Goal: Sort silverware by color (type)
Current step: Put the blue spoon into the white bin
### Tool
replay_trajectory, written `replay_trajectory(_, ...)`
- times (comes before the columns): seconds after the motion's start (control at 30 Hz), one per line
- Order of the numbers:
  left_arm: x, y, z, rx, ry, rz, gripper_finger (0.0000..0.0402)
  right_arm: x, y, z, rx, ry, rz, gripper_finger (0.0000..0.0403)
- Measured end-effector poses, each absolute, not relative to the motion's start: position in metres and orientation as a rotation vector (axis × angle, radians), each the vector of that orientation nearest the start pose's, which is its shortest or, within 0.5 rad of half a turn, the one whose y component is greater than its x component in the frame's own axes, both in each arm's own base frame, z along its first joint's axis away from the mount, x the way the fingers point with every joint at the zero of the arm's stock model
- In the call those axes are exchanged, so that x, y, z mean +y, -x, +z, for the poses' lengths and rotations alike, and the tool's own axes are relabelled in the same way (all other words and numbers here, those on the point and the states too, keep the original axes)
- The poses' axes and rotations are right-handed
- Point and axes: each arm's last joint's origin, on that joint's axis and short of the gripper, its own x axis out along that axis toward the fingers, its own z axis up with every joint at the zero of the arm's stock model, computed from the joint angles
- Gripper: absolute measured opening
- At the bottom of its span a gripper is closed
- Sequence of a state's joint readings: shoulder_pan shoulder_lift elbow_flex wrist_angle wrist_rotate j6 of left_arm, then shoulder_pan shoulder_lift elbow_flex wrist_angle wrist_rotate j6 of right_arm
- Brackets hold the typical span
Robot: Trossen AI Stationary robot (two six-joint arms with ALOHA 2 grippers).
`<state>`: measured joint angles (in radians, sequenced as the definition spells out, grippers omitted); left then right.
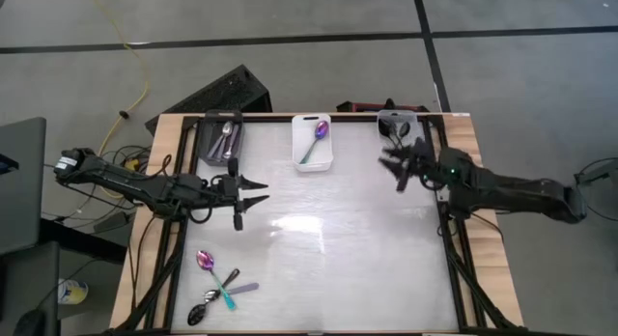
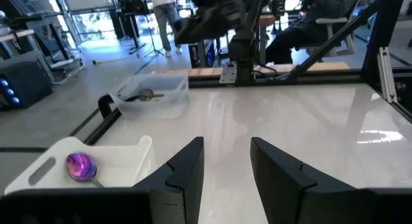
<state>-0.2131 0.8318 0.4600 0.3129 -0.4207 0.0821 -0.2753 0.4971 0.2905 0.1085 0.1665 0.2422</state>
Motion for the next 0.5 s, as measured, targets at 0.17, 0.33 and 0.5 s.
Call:
replay_trajectory(0.17,-0.028,-0.184,0.25,0.162,-0.073,0.189,0.0113,-0.011,-0.149,0.23,0.039,-0.235,-0.145,0.0195)
replay_trajectory(0.33,-0.034,-0.18,0.235,0.324,0.008,-0.037,0.0113,0.022,-0.171,0.229,-0.013,-0.145,0.044,0.0188)
replay_trajectory(0.5,-0.04,-0.178,0.231,0.39,0.041,-0.233,0.0113,0.048,-0.201,0.226,0.056,-0.111,0.078,0.0181)
